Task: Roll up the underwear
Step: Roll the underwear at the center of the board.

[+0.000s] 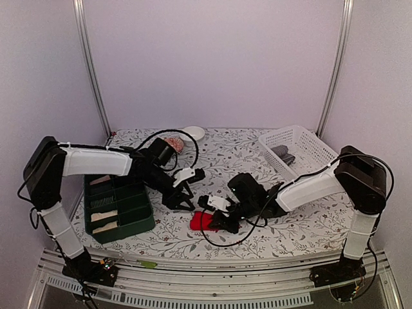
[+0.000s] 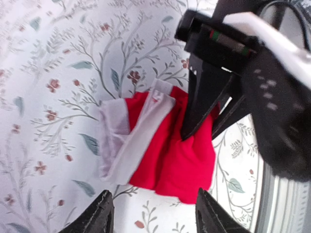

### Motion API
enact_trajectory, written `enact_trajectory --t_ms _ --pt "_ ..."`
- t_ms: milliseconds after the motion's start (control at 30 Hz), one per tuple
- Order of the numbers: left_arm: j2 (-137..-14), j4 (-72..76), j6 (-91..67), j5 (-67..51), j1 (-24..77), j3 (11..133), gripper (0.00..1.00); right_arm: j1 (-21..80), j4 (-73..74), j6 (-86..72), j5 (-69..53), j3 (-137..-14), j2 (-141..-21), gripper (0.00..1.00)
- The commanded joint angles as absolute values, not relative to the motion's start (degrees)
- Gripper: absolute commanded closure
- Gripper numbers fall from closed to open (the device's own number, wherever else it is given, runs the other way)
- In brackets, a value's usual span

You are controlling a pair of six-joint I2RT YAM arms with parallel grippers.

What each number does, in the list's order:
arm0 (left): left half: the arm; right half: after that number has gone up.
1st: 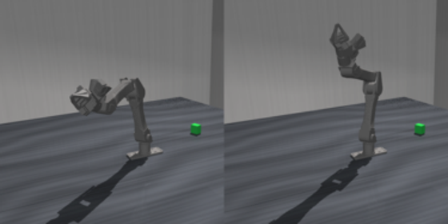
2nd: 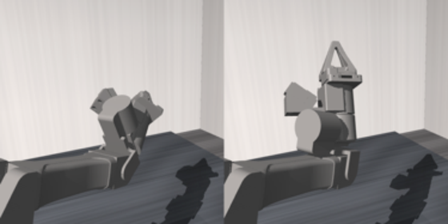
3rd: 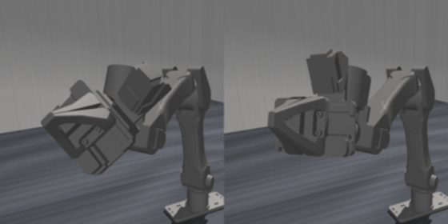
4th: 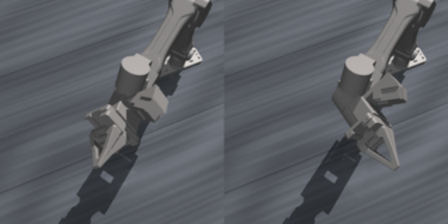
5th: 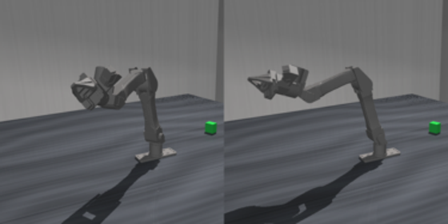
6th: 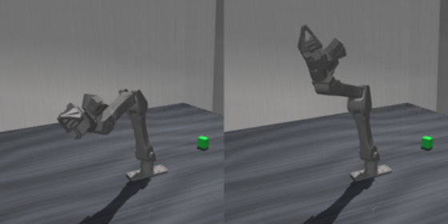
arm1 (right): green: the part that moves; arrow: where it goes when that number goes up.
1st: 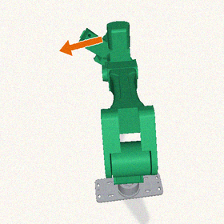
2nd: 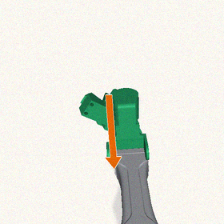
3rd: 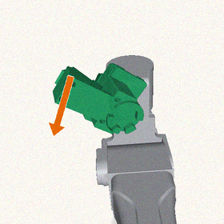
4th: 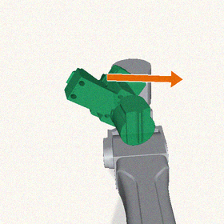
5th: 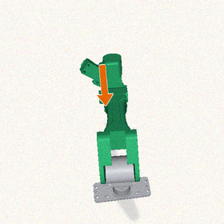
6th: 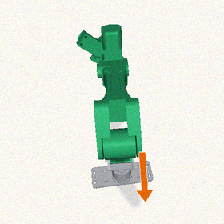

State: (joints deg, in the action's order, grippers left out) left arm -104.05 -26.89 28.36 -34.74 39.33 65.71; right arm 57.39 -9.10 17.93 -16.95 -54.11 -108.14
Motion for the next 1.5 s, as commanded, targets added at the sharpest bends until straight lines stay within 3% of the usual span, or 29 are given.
enact_trajectory --t_ms 0,267,467,1000,1133,1300,1400,1467 --pt "-95.42 -15.17 26.74 -28.14 38.96 59.62 0.41 53.13 -1.62 9.40 -34.32 -51.69 -107.53 1.00" --pt "-83.48 -4.72 27.46 -21.22 44.73 47.23 0.38 44.48 -1.11 -0.70 -55.21 -55.77 -114.16 1.00" --pt "-83.58 0.28 27.67 -16.39 51.61 43.80 0.37 41.49 2.14 -6.51 -63.77 -60.92 -121.13 1.00" --pt "-100.67 7.49 31.16 -9.52 57.76 50.10 0.43 40.17 3.52 -8.41 -64.29 -62.82 -126.54 1.00" --pt "-104.08 6.13 32.10 -9.27 57.82 51.57 0.52 40.18 3.65 -7.29 -63.41 -62.52 -125.82 1.00" --pt "-105.23 3.34 32.11 -10.55 57.82 51.87 0.82 40.22 3.47 -6.54 -61.72 -62.56 -125.05 0.98" --pt "-105.00 0.05 31.99 -11.73 57.49 51.91 0.96 40.05 3.45 -5.54 -58.30 -62.21 -123.19 0.84" --pt "-104.99 -3.27 31.83 -14.28 56.59 52.76 1.00 39.52 2.39 -5.01 -54.95 -60.92 -120.12 0.72"
